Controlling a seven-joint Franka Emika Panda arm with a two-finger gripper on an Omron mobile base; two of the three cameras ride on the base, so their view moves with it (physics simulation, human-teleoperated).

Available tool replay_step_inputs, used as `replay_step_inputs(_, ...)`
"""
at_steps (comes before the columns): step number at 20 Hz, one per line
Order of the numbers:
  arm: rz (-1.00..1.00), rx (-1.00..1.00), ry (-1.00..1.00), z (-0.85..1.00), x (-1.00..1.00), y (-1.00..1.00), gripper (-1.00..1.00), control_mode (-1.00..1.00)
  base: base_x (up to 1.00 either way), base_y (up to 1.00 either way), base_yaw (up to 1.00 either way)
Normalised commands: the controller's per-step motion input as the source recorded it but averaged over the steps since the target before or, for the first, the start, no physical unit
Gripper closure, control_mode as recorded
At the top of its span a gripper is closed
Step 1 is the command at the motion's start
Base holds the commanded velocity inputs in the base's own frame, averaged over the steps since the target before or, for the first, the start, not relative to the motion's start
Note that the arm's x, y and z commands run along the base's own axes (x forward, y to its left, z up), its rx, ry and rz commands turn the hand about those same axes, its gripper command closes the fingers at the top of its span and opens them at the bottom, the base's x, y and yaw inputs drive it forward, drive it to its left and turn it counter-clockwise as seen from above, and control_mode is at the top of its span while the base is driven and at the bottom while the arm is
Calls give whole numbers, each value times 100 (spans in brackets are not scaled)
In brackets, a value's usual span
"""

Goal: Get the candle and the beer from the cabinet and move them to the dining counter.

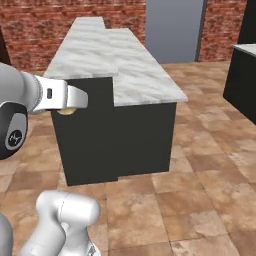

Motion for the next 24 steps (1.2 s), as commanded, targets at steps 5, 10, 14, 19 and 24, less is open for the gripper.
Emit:
replay_step_inputs(5,0,0,0,0,0,0,100,100,33,100,-38)
replay_step_inputs(10,0,0,0,0,0,0,100,100,40,100,-38)
replay_step_inputs(14,0,0,0,0,0,0,100,100,37,100,-39)
replay_step_inputs(19,0,0,0,0,0,0,100,100,3,100,-25)
replay_step_inputs(24,0,0,0,0,0,0,100,100,-4,100,-31)
